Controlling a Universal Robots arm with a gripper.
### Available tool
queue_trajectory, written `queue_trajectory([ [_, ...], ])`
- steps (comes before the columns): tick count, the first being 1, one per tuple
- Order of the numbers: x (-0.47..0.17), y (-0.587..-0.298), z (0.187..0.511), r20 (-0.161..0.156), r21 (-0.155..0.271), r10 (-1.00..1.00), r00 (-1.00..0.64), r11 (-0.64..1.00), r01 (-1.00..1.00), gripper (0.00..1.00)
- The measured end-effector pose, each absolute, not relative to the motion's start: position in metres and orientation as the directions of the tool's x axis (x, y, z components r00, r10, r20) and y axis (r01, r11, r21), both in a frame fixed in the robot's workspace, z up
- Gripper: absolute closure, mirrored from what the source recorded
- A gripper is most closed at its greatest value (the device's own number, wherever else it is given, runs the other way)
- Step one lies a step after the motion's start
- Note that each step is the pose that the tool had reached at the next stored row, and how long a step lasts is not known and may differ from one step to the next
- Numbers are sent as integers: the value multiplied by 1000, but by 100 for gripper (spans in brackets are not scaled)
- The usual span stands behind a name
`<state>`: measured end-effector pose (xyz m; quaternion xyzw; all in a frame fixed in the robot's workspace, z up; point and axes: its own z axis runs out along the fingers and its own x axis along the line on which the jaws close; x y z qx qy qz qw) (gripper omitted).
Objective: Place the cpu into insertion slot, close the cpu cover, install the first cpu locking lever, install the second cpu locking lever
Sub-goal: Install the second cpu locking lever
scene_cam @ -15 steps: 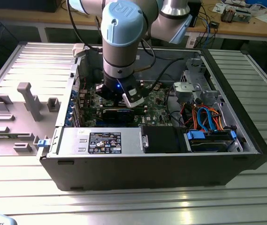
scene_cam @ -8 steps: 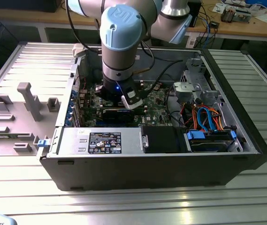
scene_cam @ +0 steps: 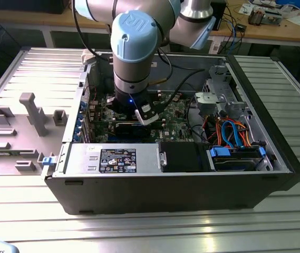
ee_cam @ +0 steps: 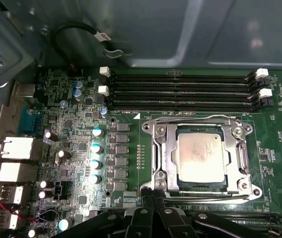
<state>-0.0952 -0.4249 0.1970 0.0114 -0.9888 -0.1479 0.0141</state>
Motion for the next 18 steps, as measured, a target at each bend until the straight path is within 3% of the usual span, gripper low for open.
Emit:
queue_trajectory([
  [18, -99, -419, 195, 24, 315, -22, -999, 949, -14, 89],
])
